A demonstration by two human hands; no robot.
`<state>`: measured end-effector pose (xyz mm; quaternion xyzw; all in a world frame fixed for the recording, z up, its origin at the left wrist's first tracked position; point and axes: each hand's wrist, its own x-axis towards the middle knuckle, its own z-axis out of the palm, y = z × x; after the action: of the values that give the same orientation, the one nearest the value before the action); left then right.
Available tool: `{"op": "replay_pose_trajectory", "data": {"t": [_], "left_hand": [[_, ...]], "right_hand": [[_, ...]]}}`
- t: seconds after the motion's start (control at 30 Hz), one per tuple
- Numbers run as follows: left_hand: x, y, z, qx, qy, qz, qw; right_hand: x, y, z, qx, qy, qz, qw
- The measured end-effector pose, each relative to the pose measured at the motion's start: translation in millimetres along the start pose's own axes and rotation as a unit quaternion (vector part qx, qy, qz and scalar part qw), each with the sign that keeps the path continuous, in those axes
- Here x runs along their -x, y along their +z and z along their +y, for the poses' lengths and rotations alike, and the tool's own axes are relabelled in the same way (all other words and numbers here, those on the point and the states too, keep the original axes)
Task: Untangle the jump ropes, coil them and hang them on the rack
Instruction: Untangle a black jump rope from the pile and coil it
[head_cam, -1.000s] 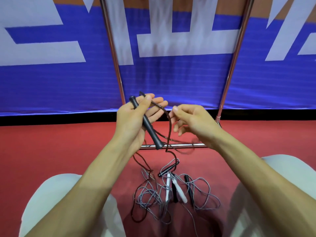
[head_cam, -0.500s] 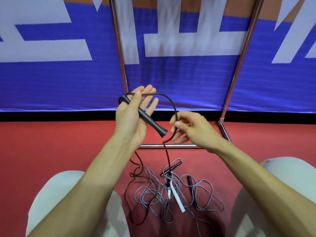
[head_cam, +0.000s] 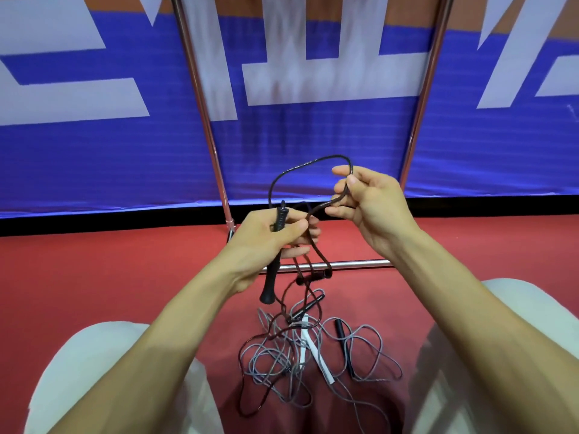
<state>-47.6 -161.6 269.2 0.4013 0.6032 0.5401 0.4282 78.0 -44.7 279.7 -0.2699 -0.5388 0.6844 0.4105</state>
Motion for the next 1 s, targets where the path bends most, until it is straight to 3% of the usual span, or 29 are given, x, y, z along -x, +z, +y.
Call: {"op": "replay_pose_trajectory", "data": {"t": [0.13, 0.23, 0.33, 0.47, 0.57, 0.67, 0.77, 0.87, 0.93, 1.0], "left_hand": [[-0.8, 8.3, -1.8, 0.056, 0.018, 0.068, 0.996], [-2.1, 10.3, -1.8, 0.113, 0.034, 0.113, 0.987], [-3.3, 9.3, 0.7, 0.139, 0.064, 0.146, 0.977], [-4.0, 2.6, 4.6, 0.159, 0.09, 0.19, 0.965], [-3.8, -5.1, 6.8, 0.211, 0.091, 0.202, 0.952], [-5.6, -11.6, 4.5, 0.21, 0.08, 0.2, 0.954], [-8.4, -16.0, -1.7, 0.139, 0.05, 0.171, 0.974], [-11.1, -19.1, -8.9, -0.031, 0.026, 0.108, 0.993], [-11.6, -20.7, -13.9, -0.179, 0.042, 0.047, 0.982], [-10.3, -19.4, -15.6, -0.288, 0.061, -0.011, 0.956]], "right_hand": [[-2.5, -3.7, -0.5, -0.008, 0.051, 0.023, 0.998], [-0.7, -3.0, 0.6, 0.072, 0.082, 0.022, 0.994], [1.6, 0.4, 3.7, 0.158, 0.097, -0.041, 0.982], [4.9, 1.4, 10.8, 0.308, -0.002, -0.125, 0.943], [6.3, 3.0, 16.2, 0.434, -0.115, -0.142, 0.882], [8.2, 8.8, 20.2, 0.465, -0.125, -0.148, 0.864], [6.9, 9.0, 21.8, 0.443, -0.056, -0.113, 0.887], [5.2, 5.9, 18.7, 0.308, 0.016, -0.065, 0.949], [4.9, 4.9, 14.0, 0.179, 0.046, -0.047, 0.982], [5.7, 4.1, 10.6, 0.092, 0.08, -0.045, 0.992]]}}
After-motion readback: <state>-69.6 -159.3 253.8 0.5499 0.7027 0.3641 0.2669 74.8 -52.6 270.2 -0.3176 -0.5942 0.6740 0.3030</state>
